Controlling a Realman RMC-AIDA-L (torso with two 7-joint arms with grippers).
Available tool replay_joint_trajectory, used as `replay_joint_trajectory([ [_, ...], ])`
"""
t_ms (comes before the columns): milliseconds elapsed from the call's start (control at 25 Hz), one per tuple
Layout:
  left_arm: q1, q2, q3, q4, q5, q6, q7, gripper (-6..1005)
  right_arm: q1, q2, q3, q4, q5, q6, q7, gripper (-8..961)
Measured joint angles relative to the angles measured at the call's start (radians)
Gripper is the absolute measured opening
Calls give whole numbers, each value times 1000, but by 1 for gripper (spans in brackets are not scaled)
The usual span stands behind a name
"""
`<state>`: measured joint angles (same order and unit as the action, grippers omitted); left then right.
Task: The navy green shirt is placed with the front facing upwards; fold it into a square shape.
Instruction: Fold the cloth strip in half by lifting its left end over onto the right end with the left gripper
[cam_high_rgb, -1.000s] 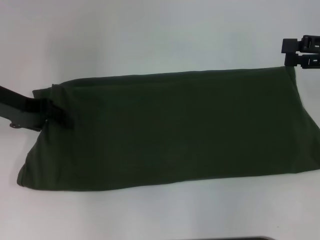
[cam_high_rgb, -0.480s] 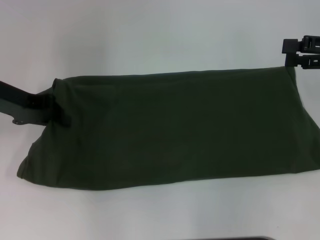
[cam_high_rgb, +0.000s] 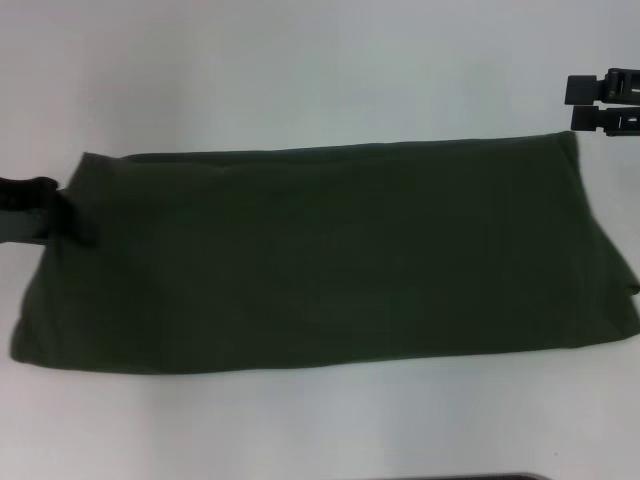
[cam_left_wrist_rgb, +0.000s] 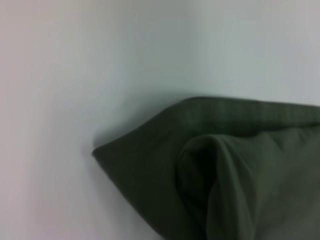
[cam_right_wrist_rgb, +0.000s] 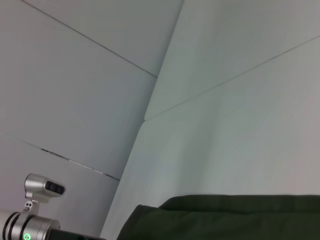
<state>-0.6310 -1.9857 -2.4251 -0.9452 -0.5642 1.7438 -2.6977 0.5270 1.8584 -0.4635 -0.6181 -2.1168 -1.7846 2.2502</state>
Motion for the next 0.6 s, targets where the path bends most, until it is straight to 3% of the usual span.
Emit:
replay_joint_trajectory([
  [80,7,11,-5,-2,0,1,-4,72,0,0,0,0,0,1,1,914],
  [200,36,63,-12,4,7,1,-22,71,2,-1,-1,0,0,3,2,914],
  [400,40,89,-15,4,65,-5,-43,71,3,-2,-2,0,0,5,3,914],
  [600,34,93,-17,-6,95,-9,-48,72,4,-3,-1,0,0,5,3,914],
])
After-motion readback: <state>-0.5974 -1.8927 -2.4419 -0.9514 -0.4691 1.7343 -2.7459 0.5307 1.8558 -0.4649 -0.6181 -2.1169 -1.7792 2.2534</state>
